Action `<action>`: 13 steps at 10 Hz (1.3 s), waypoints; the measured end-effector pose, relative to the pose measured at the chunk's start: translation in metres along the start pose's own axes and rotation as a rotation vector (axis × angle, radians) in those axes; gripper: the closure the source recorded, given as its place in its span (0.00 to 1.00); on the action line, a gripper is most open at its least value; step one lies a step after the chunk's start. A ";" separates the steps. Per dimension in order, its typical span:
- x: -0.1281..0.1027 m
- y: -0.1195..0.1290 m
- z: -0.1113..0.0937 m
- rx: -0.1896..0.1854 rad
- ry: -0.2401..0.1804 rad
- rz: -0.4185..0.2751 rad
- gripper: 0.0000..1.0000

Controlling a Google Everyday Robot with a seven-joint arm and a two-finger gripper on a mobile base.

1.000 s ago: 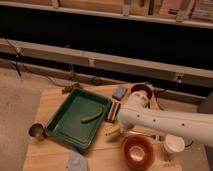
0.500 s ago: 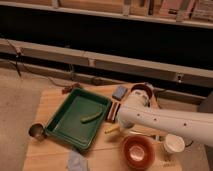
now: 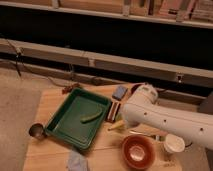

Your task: Place banana in paper cup

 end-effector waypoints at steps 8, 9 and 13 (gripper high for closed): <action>0.089 0.055 -0.055 -0.002 0.169 0.272 1.00; 0.100 0.061 -0.061 0.002 0.183 0.305 1.00; 0.125 0.081 -0.079 0.030 0.128 0.399 1.00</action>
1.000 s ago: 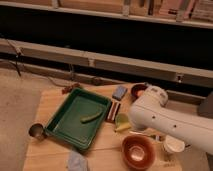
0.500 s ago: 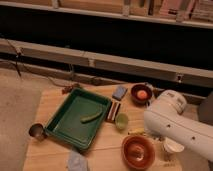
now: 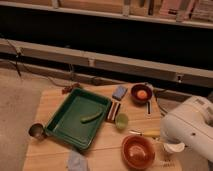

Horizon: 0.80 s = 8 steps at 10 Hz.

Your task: Place banana in paper cup

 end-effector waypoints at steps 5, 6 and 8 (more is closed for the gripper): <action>0.048 0.008 -0.001 -0.007 -0.047 0.110 1.00; 0.058 0.010 0.000 -0.010 -0.051 0.139 1.00; 0.076 0.012 0.002 -0.017 -0.058 0.187 1.00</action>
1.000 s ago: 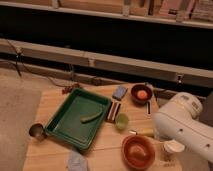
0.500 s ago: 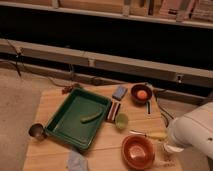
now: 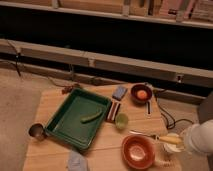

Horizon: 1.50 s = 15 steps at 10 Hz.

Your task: Place banana in paper cup

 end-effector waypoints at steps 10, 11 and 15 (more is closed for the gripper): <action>0.034 -0.011 0.006 -0.040 0.003 0.106 1.00; 0.038 -0.012 0.005 -0.042 0.018 0.114 1.00; 0.054 -0.022 0.012 -0.106 0.016 0.101 1.00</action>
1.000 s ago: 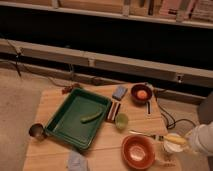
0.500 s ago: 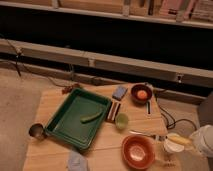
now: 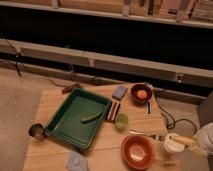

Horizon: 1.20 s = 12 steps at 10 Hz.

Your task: Place banana in paper cup

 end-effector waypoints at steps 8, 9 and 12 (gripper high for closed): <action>-0.005 -0.024 0.038 -0.142 -0.005 -0.054 1.00; -0.010 -0.029 0.044 -0.166 -0.006 -0.073 1.00; -0.014 -0.035 0.055 -0.217 -0.002 -0.106 1.00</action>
